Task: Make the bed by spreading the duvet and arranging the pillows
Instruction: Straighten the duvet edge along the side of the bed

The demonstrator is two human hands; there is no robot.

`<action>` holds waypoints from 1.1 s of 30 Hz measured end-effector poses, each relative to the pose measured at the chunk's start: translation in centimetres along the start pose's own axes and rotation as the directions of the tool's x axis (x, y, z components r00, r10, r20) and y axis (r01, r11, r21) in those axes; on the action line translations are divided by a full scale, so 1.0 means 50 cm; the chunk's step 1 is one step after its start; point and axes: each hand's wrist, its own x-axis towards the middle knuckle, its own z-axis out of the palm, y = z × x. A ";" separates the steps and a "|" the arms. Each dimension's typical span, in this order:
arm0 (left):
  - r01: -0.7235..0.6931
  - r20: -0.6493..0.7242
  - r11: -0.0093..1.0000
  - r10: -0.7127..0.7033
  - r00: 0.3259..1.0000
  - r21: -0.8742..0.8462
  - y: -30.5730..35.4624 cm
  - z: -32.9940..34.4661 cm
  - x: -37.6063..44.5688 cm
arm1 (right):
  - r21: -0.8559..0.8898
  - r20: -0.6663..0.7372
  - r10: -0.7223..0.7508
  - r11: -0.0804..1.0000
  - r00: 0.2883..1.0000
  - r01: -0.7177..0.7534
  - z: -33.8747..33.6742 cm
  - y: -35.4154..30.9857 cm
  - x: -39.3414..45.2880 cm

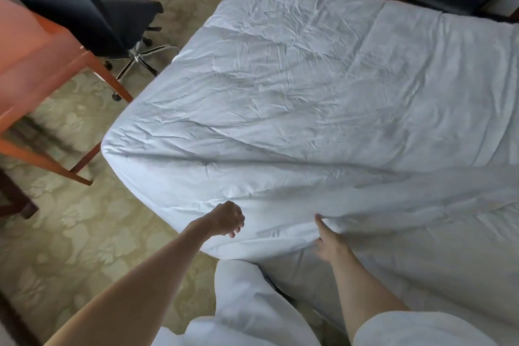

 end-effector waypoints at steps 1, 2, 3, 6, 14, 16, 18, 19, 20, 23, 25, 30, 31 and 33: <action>0.007 0.010 1.000 -0.007 1.000 -0.018 -0.003 -0.002 0.009 | 0.086 0.021 -0.002 0.996 1.000 0.000 0.013 -0.004 0.001; 0.010 0.031 0.999 -0.009 0.999 -0.032 -0.001 -0.001 0.014 | 0.158 0.016 0.003 0.987 1.000 -0.005 0.029 -0.016 -0.025; 0.011 0.060 0.999 -0.008 0.998 -0.039 0.004 0.002 0.016 | 0.255 0.038 0.011 0.967 0.999 -0.020 0.043 -0.026 -0.047; 0.019 0.129 0.999 -0.013 0.992 -0.047 0.021 0.002 0.001 | 0.482 0.094 0.049 0.871 0.994 -0.088 0.067 -0.043 -0.065; 0.007 0.117 0.995 0.004 0.993 -0.095 0.048 -0.026 0.019 | 0.215 -0.022 0.052 0.976 0.998 -0.046 0.081 -0.024 -0.061; -0.005 0.114 0.995 0.015 0.993 -0.095 0.054 -0.014 0.035 | 0.271 -0.064 0.046 0.962 0.997 -0.027 0.075 -0.020 -0.035; -0.010 0.139 0.997 0.021 0.990 -0.083 0.054 0.008 0.040 | 0.317 -0.107 0.008 0.948 0.994 0.026 0.063 -0.010 -0.002; -0.009 0.161 0.998 0.020 0.987 -0.069 0.053 0.018 0.038 | 0.348 -0.089 -0.021 0.936 0.996 0.051 0.055 -0.004 0.006; -0.009 0.183 0.999 0.018 0.983 -0.051 0.052 0.026 0.033 | 0.372 -0.039 -0.035 0.927 0.999 0.047 0.055 -0.002 -0.009; -0.009 0.225 1.000 0.009 0.974 -0.002 0.066 0.037 0.012 | 0.372 0.086 -0.078 0.927 0.993 0.041 0.061 -0.013 -0.075; 0.000 0.257 1.000 0.001 0.966 -0.006 0.085 0.046 -0.010 | 0.366 0.071 -0.096 0.928 0.993 0.064 0.066 -0.014 -0.119; 0.057 0.260 0.998 -0.053 0.964 -0.006 0.163 0.056 -0.054 | 0.371 0.005 -0.201 0.910 0.980 0.185 0.106 -0.068 -0.244; 0.076 0.237 0.997 -0.068 0.969 -0.024 0.180 0.051 -0.058 | 0.376 -0.025 -0.231 0.899 0.973 0.223 0.117 -0.091 -0.267; 0.140 0.254 0.981 -0.102 0.962 -0.134 0.202 0.035 -0.062 | 0.415 -0.053 -0.288 0.865 0.956 0.283 0.138 -0.138 -0.307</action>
